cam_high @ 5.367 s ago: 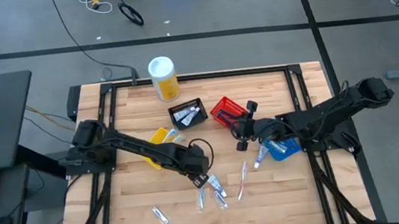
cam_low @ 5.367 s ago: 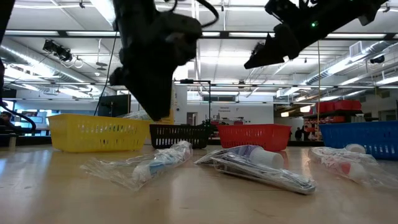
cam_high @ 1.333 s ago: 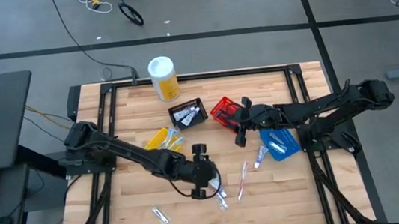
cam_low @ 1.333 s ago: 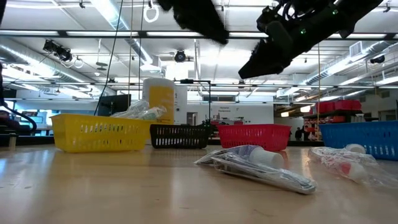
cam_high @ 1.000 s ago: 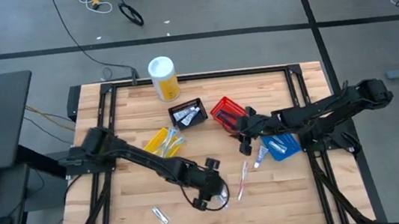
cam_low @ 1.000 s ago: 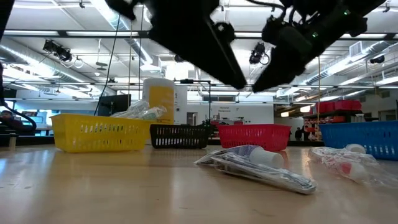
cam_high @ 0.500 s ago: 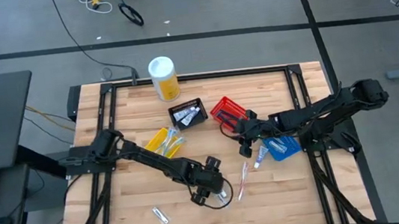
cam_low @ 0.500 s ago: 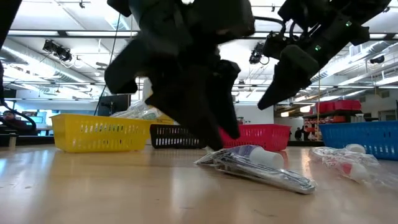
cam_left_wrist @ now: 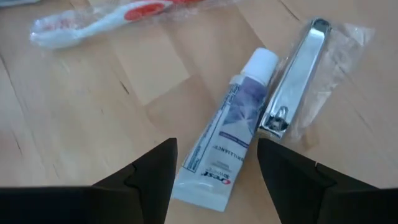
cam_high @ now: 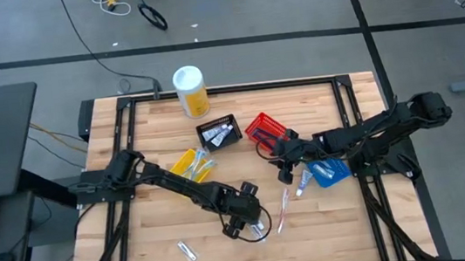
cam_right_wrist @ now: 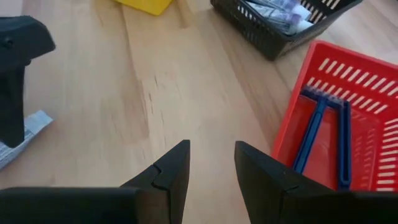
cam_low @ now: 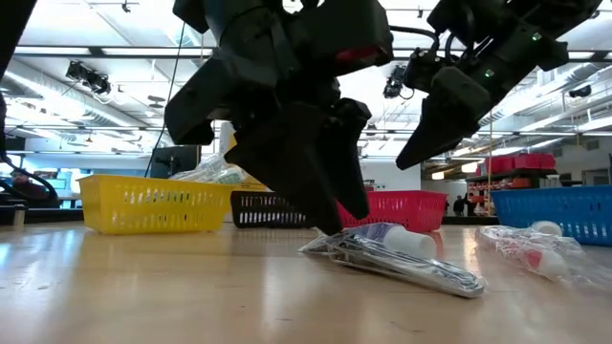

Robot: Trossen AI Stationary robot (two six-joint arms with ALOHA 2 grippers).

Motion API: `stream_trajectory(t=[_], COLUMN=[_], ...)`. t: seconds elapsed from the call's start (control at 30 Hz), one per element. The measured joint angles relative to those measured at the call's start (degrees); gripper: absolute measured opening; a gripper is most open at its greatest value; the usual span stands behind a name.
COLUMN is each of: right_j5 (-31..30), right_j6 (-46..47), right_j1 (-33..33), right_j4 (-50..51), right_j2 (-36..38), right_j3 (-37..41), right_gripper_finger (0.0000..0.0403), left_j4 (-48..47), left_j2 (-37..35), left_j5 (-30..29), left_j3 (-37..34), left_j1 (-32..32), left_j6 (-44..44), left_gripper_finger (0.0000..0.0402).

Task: Pick & Place Travel size toiletries
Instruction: Put the white toothpaste into the black basket

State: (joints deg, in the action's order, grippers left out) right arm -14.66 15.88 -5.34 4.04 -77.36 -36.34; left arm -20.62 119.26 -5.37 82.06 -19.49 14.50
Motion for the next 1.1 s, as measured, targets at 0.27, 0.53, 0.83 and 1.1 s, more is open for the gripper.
stream_trajectory(t=[0.27,0.53,0.83,1.1], right_j5=[13.69,22.2,19.28,19.28], right_j6=[-1.56,1.73,1.88,1.88], right_j1=[0.0,-0.07,-0.05,-0.07], right_j4=[2.84,10.23,10.74,10.72], right_j2=[0.0,0.0,-0.01,-0.02], right_j3=[0.0,0.0,0.0,0.0], right_gripper_finger=[0.0137,0.0137,0.0137,0.0137], left_j4=[1.3,0.99,1.72,0.3], left_j2=[0.56,0.72,0.61,-0.65], left_j5=[0.31,0.93,0.75,-4.26], left_j3=[-0.57,-2.55,-3.61,-3.91], left_j1=[0.61,1.77,2.21,2.34], left_j6=[0.93,1.22,-1.01,-7.55], left_gripper_finger=[0.0232,0.0208,0.0144,0.0109])
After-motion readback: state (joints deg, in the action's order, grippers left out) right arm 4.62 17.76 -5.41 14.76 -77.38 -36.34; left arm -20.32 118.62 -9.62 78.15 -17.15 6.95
